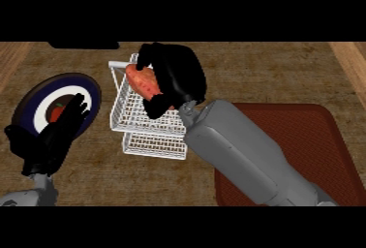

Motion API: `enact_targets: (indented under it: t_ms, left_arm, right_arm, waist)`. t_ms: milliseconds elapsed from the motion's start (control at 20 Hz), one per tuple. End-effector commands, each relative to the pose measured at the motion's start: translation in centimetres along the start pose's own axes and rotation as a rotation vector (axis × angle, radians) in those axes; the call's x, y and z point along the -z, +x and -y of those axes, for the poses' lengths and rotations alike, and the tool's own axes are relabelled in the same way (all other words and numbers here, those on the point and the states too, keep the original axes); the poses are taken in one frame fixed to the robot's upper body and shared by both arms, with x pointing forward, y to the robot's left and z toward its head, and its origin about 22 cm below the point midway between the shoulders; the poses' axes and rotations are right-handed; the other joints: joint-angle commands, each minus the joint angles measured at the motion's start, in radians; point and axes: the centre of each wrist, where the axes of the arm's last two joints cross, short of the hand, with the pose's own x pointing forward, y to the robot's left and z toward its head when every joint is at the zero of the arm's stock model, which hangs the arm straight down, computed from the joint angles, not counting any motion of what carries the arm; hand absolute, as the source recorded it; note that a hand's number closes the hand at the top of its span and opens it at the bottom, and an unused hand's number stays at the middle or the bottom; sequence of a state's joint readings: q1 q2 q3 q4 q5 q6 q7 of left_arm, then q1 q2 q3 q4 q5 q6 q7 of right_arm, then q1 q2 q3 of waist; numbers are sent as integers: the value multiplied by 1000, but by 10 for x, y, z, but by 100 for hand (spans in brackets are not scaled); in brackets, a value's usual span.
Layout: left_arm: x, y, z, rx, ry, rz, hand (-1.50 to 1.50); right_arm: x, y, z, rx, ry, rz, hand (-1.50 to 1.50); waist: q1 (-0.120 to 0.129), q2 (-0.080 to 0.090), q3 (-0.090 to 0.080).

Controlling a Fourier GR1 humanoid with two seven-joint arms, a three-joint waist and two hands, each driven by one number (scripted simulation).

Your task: Pick the sweet potato from the tray and place it in the tiered basket

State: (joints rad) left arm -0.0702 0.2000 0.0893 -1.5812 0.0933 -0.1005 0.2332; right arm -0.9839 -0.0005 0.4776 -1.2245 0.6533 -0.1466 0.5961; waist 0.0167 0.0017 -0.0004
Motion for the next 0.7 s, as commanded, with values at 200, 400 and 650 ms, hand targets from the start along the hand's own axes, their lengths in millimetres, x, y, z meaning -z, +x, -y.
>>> enact_targets:
  t_ms: [200, 400, 650]
  left_arm:
    - [0, -2, 2, -6, -5, 13, 0]
    - [5, 3, 1, 7, -23, 9, 0]
    - [5, -13, 17, -7, -24, 11, 0]
  right_arm:
    - [21, -11, -8, 56, -181, 26, 150]
    - [21, -24, -35, 99, -174, 3, -150]
    - [39, -19, -32, 46, -161, 18, -150]
  waist:
    - [6, 2, 0]
    - [17, 4, 0]
    - [20, 6, -1]
